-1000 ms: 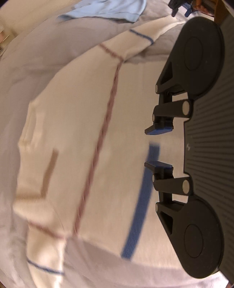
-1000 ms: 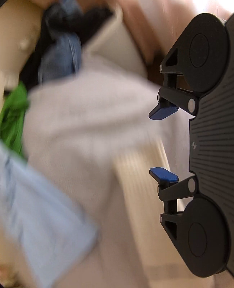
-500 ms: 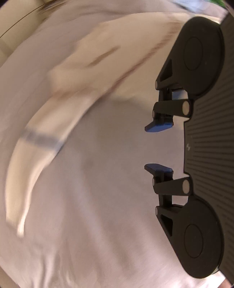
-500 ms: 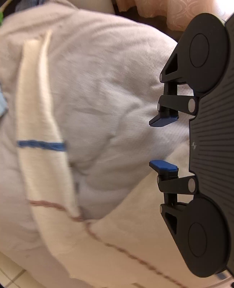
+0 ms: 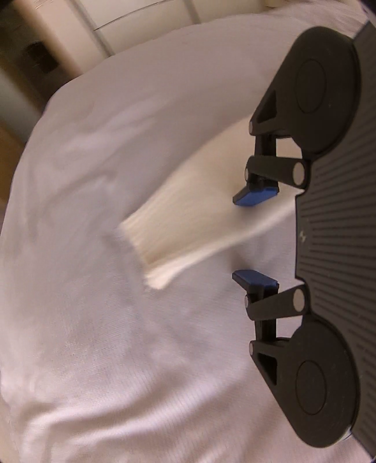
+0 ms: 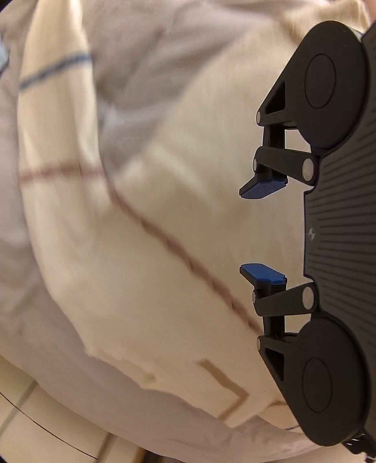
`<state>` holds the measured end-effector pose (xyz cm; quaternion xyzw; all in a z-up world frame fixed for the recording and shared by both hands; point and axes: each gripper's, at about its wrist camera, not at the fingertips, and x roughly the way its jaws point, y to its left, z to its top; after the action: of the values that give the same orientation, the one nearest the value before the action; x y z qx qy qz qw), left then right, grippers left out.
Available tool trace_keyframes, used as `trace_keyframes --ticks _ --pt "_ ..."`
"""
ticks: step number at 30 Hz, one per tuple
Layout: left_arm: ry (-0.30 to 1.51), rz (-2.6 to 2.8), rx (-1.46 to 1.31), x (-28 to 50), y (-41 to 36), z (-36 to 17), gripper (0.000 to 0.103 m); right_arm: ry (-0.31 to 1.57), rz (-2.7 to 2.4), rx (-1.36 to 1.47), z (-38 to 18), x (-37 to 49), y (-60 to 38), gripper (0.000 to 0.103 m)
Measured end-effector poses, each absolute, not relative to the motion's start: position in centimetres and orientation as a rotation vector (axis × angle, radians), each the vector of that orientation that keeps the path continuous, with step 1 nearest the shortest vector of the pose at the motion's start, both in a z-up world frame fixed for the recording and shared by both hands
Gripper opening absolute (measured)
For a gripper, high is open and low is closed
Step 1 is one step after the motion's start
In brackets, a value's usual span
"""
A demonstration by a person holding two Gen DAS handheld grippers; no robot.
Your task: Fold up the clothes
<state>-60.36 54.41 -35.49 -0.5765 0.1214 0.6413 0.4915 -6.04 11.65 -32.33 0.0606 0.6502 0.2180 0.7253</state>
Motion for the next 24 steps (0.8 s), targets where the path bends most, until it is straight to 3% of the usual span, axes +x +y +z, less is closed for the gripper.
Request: trace_keyframes --ticks 1,2,10,13,17,20,24 --pt "0.295 1.56 -1.384 -60.2 54.9 -35.6 0.004 1.438 0.498 0.119 -32.6 -5.9 12.8 0.053" --pt "0.315 1.568 -1.349 -59.9 55.1 -35.3 0.004 1.439 0.512 0.107 -32.8 -5.8 13.7 0.053" --pt "0.312 1.67 -0.888 -59.1 46.5 -26.1 0.004 1.429 0.509 0.121 -31.0 -5.5 15.4 0.054" --pt "0.587 1.687 -0.816 -58.3 45.8 -30.8 0.006 1.433 0.486 0.131 -31.3 -5.3 15.0 0.054" --pt "0.869 1.612 -0.731 -57.0 46.5 -36.1 0.017 1.445 0.487 0.091 -32.2 -5.4 14.8 0.055" --pt "0.846 1.682 -0.715 -57.6 45.9 -33.7 0.03 1.431 0.495 0.035 -32.1 -5.5 14.2 0.055" --pt "0.833 1.661 -0.791 -57.4 42.8 -30.2 0.022 1.35 0.498 -0.039 -30.4 -5.5 11.2 0.058"
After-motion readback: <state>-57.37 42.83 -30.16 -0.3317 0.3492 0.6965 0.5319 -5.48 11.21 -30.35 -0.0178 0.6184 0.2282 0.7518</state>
